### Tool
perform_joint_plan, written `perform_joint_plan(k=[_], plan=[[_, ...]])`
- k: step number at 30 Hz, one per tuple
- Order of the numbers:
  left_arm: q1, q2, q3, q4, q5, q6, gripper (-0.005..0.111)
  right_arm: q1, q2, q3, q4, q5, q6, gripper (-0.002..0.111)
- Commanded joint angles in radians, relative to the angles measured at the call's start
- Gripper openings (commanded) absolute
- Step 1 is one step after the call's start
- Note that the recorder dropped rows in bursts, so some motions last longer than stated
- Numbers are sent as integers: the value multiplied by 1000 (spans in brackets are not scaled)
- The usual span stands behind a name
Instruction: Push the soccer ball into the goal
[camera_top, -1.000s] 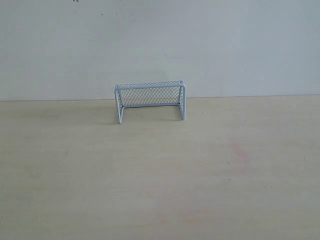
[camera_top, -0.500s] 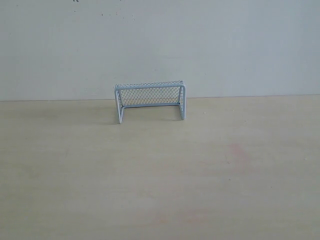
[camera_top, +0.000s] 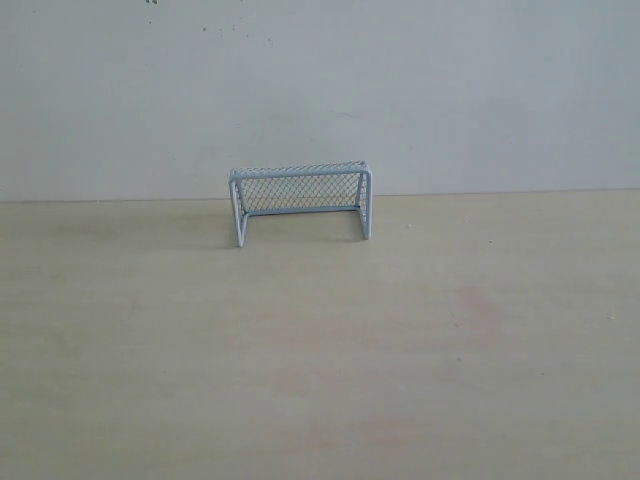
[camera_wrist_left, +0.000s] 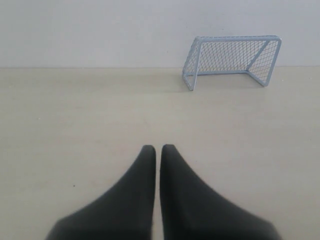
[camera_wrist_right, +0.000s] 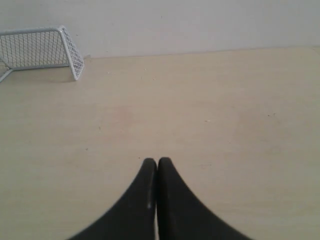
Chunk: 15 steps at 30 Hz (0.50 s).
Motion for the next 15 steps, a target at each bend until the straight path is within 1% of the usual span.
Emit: perform_joint_plan(k=[1,4,9,13,15], plan=[[4,-2,3,-2,1,0,4,1,-4,-1,0,1,-10,0],[4,-2,3,-2,1,0,4,1,-4,-1,0,1,-18,0],[4,-2,3,-2,1,0,4,1,-4,-1,0,1,-115,0],[4,-2,3,-2,1,0,4,1,-4,-1,12,-1,-117,0],[4,-2,3,-2,1,0,4,1,-4,-1,57,-3,-117,0]])
